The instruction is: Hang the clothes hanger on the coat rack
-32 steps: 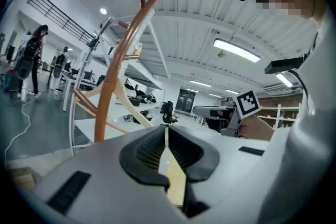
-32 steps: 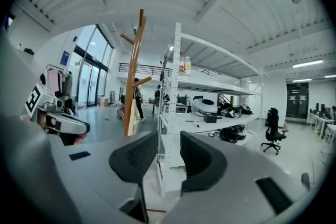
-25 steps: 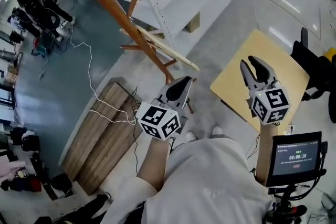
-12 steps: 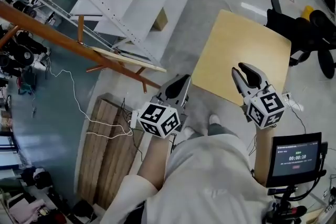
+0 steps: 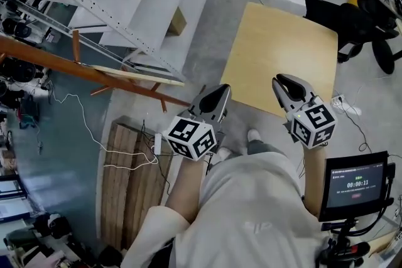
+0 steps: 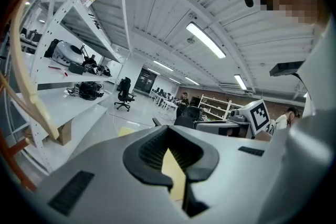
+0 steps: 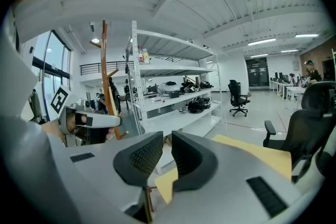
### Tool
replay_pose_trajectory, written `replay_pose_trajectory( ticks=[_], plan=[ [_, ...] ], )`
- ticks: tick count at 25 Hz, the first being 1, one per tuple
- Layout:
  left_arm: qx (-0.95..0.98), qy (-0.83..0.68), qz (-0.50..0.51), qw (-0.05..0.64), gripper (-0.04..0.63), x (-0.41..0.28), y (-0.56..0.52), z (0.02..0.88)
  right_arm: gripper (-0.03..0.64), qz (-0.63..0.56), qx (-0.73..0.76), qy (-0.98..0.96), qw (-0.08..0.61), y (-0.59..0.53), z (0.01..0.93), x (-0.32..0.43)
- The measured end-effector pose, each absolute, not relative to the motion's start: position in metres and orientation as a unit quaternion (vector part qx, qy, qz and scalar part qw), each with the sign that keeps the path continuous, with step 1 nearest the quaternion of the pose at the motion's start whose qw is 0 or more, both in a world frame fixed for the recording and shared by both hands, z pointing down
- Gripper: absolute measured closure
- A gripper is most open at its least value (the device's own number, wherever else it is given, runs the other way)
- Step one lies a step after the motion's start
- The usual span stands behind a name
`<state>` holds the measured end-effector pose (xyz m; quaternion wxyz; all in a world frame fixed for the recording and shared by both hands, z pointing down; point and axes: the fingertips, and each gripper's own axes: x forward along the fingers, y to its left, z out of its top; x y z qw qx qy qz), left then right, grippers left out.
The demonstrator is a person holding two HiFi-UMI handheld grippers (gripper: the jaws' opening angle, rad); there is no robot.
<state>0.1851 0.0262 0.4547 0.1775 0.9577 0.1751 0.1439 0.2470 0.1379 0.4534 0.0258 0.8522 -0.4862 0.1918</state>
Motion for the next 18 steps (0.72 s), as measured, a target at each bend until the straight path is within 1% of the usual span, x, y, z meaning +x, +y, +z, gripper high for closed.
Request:
replay_pose_trajectory(
  ticks=[18],
  plan=[
    [0.957,0.168,0.155,0.177,0.589,0.1758,0.0227,0.4611,0.554,0.195,0.844,-0.498,0.025,0.1316,0.4524,0.2431]
  ],
)
